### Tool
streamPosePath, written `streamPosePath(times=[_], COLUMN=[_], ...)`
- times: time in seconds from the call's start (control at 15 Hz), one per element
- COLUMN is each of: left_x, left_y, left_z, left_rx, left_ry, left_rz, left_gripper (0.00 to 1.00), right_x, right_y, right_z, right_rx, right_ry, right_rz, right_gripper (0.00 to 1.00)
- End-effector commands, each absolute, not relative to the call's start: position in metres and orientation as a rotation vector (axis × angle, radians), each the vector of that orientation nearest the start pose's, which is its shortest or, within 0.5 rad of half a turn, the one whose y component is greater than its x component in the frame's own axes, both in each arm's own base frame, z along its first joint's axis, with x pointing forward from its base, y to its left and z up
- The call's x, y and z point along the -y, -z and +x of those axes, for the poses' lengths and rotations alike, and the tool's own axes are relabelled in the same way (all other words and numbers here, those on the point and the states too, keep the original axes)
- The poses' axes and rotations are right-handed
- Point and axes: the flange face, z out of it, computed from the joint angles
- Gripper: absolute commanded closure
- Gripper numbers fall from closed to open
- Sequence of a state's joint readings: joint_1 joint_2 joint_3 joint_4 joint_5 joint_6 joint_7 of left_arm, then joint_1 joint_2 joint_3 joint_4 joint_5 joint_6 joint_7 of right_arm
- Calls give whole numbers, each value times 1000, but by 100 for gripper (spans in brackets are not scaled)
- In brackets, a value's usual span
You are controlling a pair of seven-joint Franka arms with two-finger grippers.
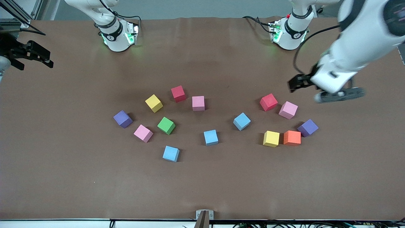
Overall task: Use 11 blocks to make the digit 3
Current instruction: 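Reach the left gripper toward the pale pink cube in the middle, then lower the left gripper and grasp the pale pink cube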
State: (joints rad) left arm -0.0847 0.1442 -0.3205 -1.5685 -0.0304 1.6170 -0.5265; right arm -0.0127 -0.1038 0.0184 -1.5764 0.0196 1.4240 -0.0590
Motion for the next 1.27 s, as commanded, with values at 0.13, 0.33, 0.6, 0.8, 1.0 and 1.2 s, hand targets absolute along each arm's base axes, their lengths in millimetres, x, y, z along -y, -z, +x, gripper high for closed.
streamPosePath(times=[0.13,0.33,0.6,0.8,1.0,1.2], left_x=[346,412,474,497,514,532], left_y=[-481,-424,-371,-335,-309,-288], left_z=[539,523,503,490,485,471], left_rx=[287,288,348,335,383,334], left_ry=[-117,-61,-11,-46,-34,-56], left_rz=[-3121,-3105,-3172,-3180,-3221,-3235], left_gripper=[0,0,0,0,0,0], right_x=[-5,-2,-2,-2,-1,0], right_y=[-668,-668,-667,-667,-669,-675], right_z=[499,498,498,499,499,503], right_rx=[101,93,98,104,108,114], right_ry=[-70,-78,-82,-80,-64,-46], right_rz=[-3110,-3086,-3087,-3093,-3100,-3108], right_gripper=[0,0,0,0,0,0])
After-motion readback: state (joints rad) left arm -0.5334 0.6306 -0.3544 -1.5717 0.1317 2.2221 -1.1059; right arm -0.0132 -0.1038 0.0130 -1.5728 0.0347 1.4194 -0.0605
